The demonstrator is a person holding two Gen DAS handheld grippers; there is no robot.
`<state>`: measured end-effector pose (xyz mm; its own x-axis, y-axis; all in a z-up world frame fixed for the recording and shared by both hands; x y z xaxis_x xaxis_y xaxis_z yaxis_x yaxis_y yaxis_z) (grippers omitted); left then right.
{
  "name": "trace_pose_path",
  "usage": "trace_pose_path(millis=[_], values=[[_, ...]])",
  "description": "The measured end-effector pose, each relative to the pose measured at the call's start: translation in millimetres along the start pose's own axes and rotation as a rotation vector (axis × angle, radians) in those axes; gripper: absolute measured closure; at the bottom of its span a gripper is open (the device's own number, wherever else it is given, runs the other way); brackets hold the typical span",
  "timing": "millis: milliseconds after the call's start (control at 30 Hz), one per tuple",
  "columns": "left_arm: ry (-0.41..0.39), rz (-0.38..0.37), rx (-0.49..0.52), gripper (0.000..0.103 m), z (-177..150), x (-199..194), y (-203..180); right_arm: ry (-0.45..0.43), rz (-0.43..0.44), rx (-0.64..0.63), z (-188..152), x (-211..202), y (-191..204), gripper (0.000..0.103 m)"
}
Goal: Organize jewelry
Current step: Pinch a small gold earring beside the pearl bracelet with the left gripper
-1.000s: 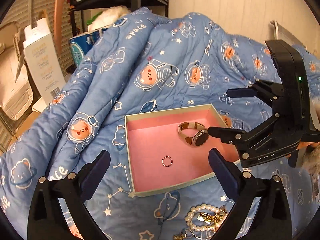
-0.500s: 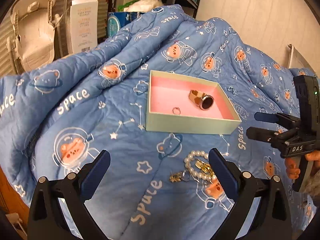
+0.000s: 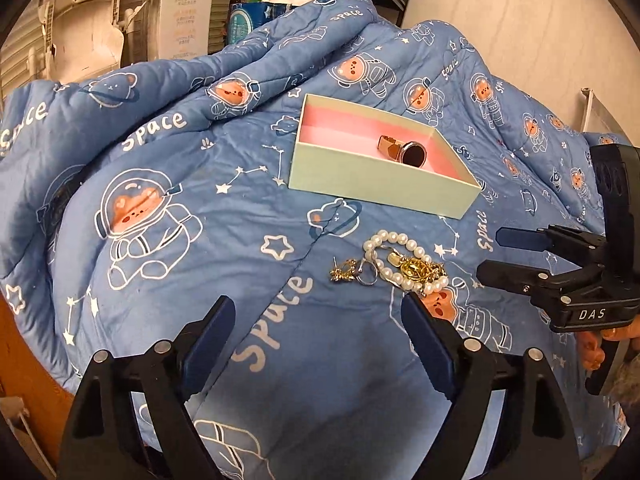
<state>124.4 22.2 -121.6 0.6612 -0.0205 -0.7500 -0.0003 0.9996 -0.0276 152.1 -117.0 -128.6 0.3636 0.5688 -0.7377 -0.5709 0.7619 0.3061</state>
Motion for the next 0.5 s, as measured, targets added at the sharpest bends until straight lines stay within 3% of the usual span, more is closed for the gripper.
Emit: trace_pose_path(millis=[167, 500], values=[[0.009, 0.014, 0.056, 0.038, -6.9, 6.7, -8.0, 0.047, -0.044, -0.054, -11.8, 12.9, 4.0, 0.046], [0.015, 0.038, 0.125, 0.051, -2.2, 26.0, -15.6, 0.069, -0.084, -0.011, -18.6, 16.1, -15.3, 0.051]])
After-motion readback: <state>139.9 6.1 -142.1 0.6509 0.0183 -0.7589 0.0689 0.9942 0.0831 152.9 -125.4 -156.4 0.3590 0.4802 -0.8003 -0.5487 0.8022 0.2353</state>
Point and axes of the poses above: each gripper's, at about its wrist camera, not at the fingertips, and x roughly the way its jaws point, y to its left, z to its top, the point moved 9 cm from there along x, roughly the way its jaws point, and after that the axes turned 12 degrees about z, right-handed, at the moved point
